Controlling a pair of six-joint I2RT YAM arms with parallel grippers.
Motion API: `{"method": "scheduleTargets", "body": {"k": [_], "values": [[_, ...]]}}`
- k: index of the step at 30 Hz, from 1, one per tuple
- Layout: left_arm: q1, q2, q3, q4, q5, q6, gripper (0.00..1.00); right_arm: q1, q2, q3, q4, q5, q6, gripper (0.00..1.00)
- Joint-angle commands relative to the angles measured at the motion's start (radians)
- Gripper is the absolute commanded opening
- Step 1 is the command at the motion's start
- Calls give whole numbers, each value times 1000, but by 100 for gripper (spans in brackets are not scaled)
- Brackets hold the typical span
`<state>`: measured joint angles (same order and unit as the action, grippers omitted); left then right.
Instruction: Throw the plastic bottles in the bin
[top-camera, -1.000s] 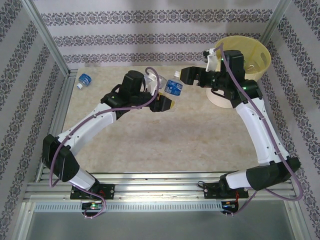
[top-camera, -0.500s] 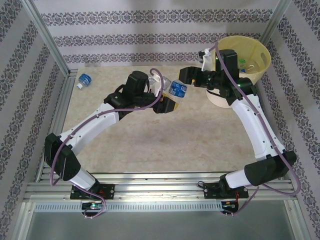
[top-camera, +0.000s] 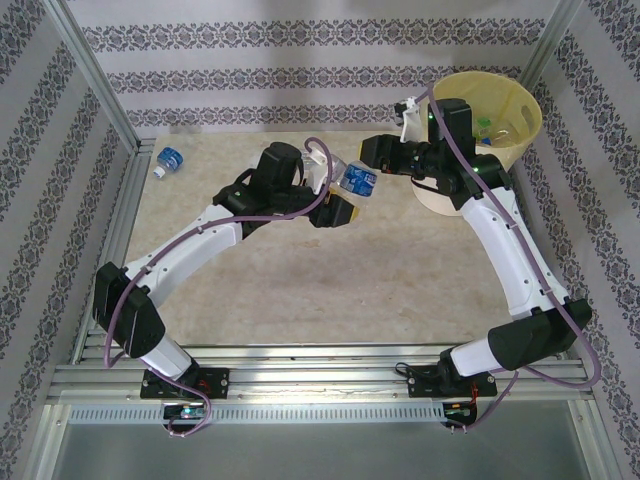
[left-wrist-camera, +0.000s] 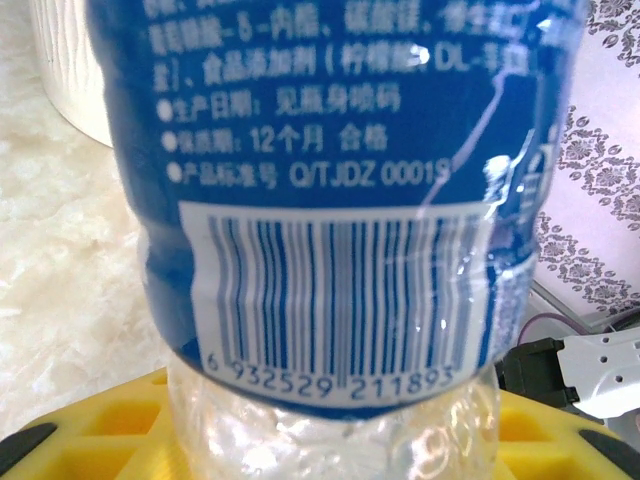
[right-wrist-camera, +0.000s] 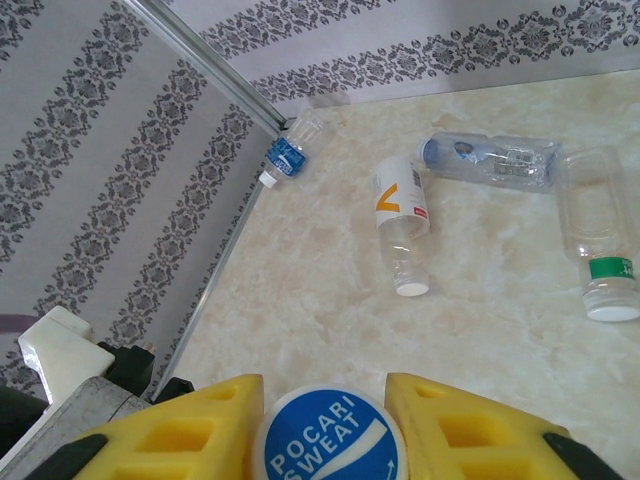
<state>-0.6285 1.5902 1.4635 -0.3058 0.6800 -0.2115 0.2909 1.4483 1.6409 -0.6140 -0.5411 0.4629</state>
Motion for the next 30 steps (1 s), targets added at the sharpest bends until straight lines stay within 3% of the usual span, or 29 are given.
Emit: {"method": "scheduleTargets", "body": {"k": [1, 3, 6, 8, 9, 11, 13, 30], "values": [[-20, -2, 39, 8, 23, 36, 33, 10, 3, 18, -5, -11, -6, 30], [-23, -2, 40, 5, 21, 41, 33, 10, 4, 20, -4, -15, -4, 27], [-23, -8, 32, 10, 18, 40, 35, 9, 5, 26, -10, -17, -2, 15], [-23, -14, 24, 17, 12, 35, 43, 8, 3, 29, -13, -17, -1, 6], [-23, -16, 20, 22, 8, 33, 52, 9, 1, 31, -15, -16, -1, 4], [-23, -25, 4, 47, -2, 21, 85, 9, -4, 33, -20, -9, -3, 3], [-19, -30, -7, 73, 2, 4, 100, 9, -14, 33, -21, 1, -6, 3], [25, -89, -113, 230, -15, -95, 100, -22, -96, 46, -49, 159, -61, 0]]}}
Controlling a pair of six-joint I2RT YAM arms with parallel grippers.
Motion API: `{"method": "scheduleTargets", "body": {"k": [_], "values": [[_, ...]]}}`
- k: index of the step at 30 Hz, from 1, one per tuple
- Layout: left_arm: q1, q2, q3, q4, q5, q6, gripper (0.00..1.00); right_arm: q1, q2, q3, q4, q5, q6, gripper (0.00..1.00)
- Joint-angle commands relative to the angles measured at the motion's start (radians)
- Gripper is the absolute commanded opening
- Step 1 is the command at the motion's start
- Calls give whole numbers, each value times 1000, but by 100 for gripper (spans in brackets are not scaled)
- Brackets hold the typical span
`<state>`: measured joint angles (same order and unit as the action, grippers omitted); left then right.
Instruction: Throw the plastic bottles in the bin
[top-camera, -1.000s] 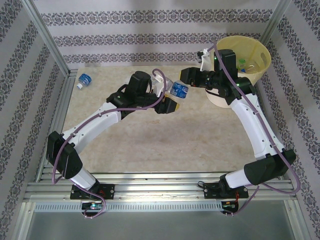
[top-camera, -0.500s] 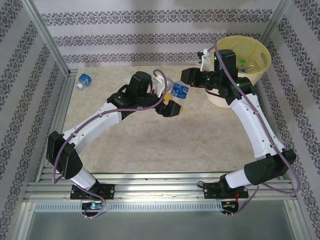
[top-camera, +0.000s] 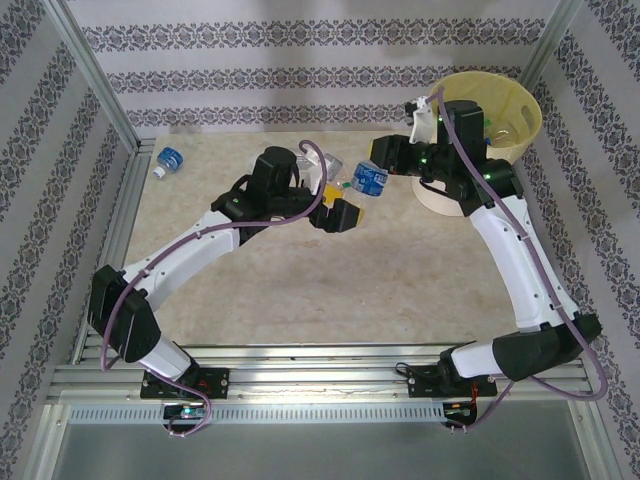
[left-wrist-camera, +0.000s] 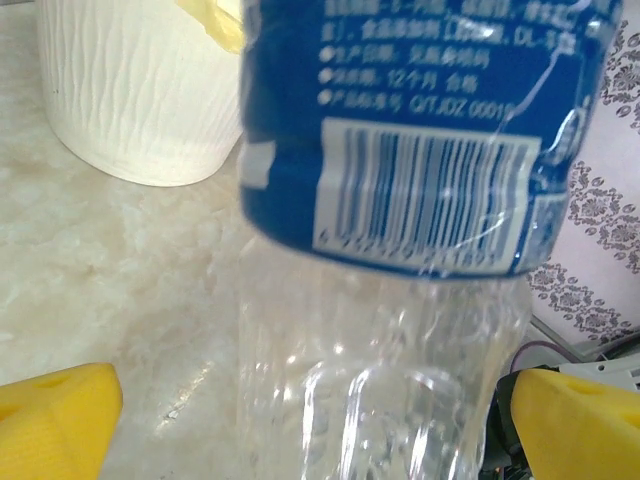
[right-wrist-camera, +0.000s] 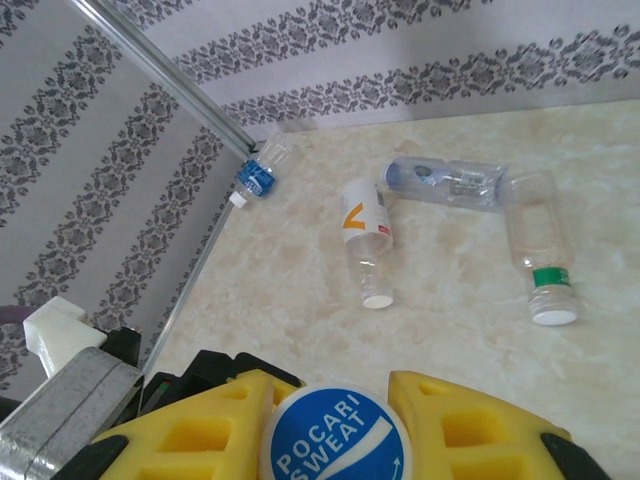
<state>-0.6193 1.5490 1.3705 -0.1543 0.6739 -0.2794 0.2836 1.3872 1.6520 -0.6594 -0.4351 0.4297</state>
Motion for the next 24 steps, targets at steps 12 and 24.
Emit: {"method": "scheduleTargets", "body": {"k": [12, 24], "values": [[61, -92, -93, 151, -25, -88, 100, -82, -109, 116, 14, 249, -137, 0], [80, -103, -119, 168, -48, -109, 100, -136, -130, 228, 119, 397, -312, 0]]}}
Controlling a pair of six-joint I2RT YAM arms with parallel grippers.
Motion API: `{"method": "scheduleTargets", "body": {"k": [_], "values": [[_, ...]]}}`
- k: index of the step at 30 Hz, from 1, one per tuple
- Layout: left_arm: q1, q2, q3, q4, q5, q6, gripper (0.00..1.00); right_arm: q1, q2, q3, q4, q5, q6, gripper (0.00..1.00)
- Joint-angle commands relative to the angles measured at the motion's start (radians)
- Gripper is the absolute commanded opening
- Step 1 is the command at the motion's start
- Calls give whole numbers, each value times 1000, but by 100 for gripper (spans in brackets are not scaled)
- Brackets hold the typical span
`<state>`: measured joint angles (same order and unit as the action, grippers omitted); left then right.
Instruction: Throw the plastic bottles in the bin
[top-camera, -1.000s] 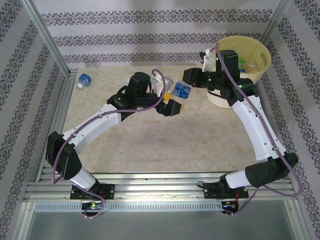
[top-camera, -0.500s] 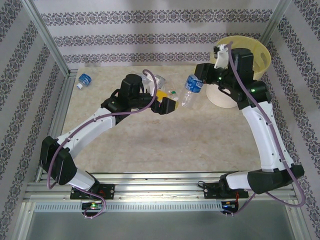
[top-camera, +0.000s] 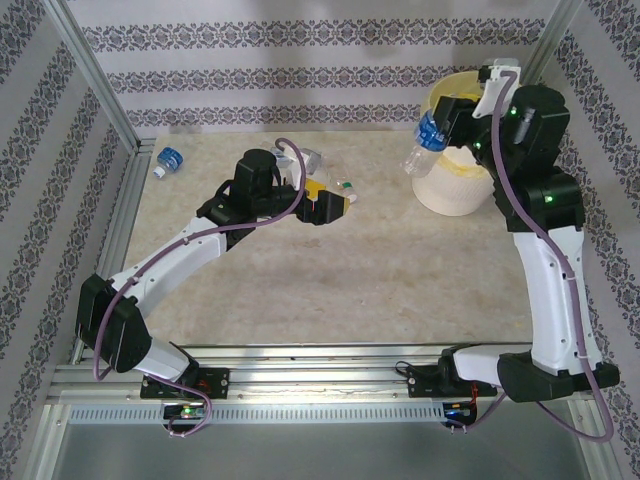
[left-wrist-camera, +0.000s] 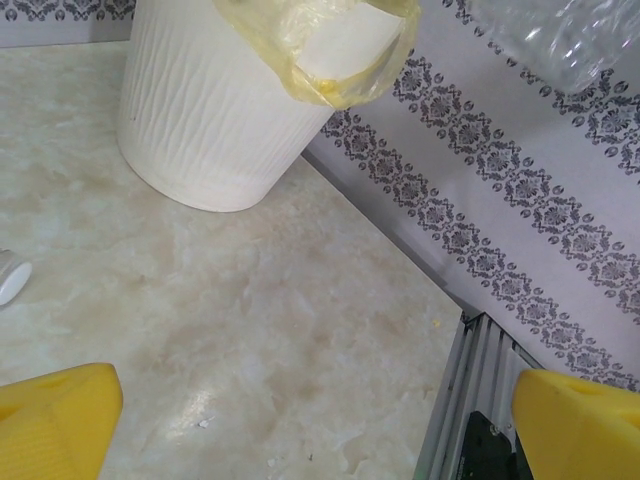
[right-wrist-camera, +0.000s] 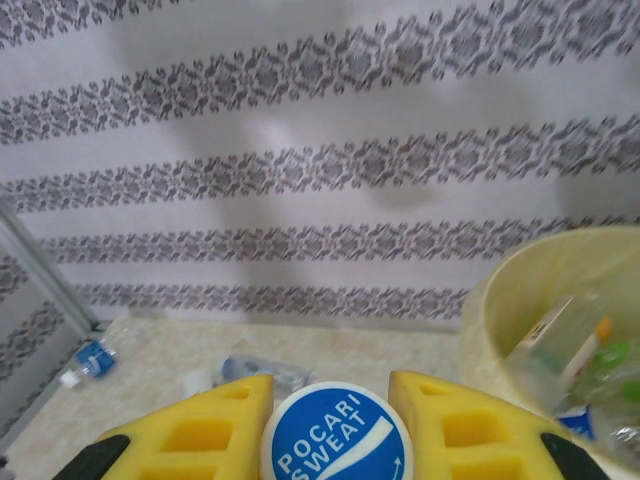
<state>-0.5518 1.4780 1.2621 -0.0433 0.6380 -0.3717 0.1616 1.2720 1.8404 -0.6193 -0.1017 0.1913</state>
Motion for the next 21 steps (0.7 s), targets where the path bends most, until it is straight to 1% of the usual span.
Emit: {"method": "scheduleTargets", "body": {"k": [1, 7, 17, 21], "values": [[15, -34, -13, 57, -13, -16, 100, -17, -16, 45, 97, 68, -83, 0], [21, -35, -20, 65, -29, -30, 100, -32, -29, 40, 239, 96, -169, 0], [30, -40, -33, 81, -38, -41, 100, -37, -29, 39, 472, 42, -283, 0], [32, -39, -35, 81, -44, -44, 100, -39, -31, 48, 529, 37, -326, 0]]}}
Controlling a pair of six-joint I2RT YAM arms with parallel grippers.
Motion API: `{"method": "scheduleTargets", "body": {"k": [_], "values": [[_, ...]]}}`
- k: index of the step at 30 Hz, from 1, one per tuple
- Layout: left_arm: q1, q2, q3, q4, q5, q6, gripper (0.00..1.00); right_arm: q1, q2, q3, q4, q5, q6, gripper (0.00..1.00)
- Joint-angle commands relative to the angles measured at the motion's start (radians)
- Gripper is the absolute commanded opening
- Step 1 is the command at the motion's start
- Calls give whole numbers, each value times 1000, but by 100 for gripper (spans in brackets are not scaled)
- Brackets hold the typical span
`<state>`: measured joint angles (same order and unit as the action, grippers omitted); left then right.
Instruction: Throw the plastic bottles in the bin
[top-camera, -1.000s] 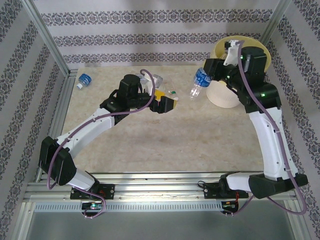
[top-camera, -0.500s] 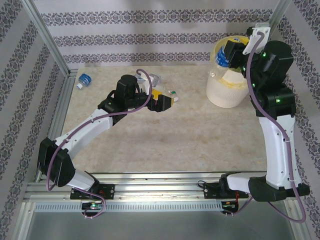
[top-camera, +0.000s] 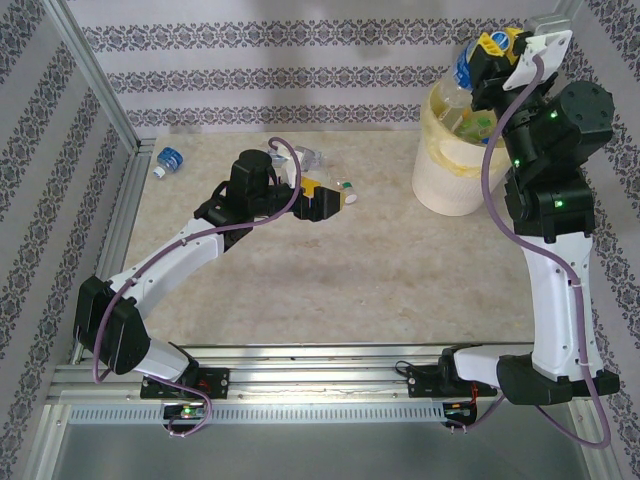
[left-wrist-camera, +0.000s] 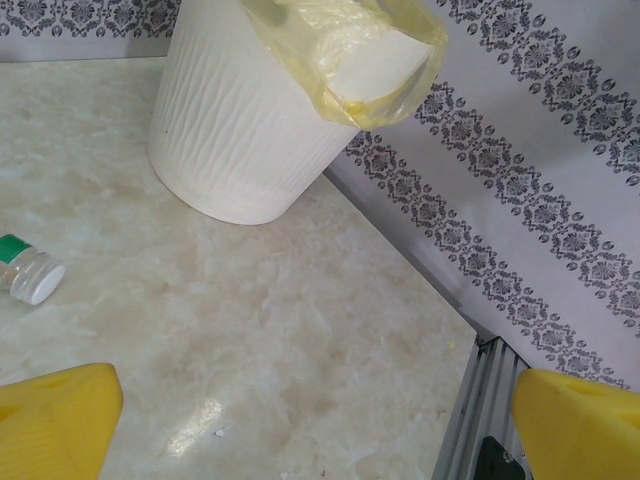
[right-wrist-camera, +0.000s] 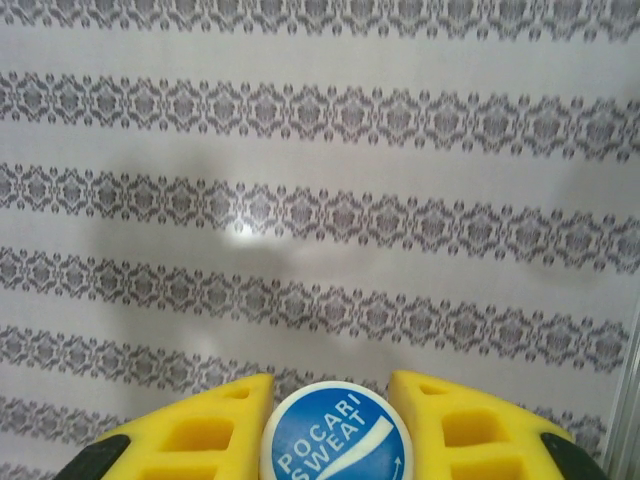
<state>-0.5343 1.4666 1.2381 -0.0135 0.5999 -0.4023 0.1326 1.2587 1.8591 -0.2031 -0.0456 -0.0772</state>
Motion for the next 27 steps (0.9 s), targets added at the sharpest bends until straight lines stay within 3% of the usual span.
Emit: {"method": "scheduleTargets", "body": {"k": [1, 19, 27], "values": [[16, -28, -10, 51, -6, -14, 100, -10, -18, 33, 119, -20, -65, 0], [31, -38, -37, 56, -27, -19, 100, -17, -1, 45, 222, -28, -109, 0], [49, -39, -38, 40, -28, -17, 100, -84, 109, 72, 171, 101, -81, 0]]}}
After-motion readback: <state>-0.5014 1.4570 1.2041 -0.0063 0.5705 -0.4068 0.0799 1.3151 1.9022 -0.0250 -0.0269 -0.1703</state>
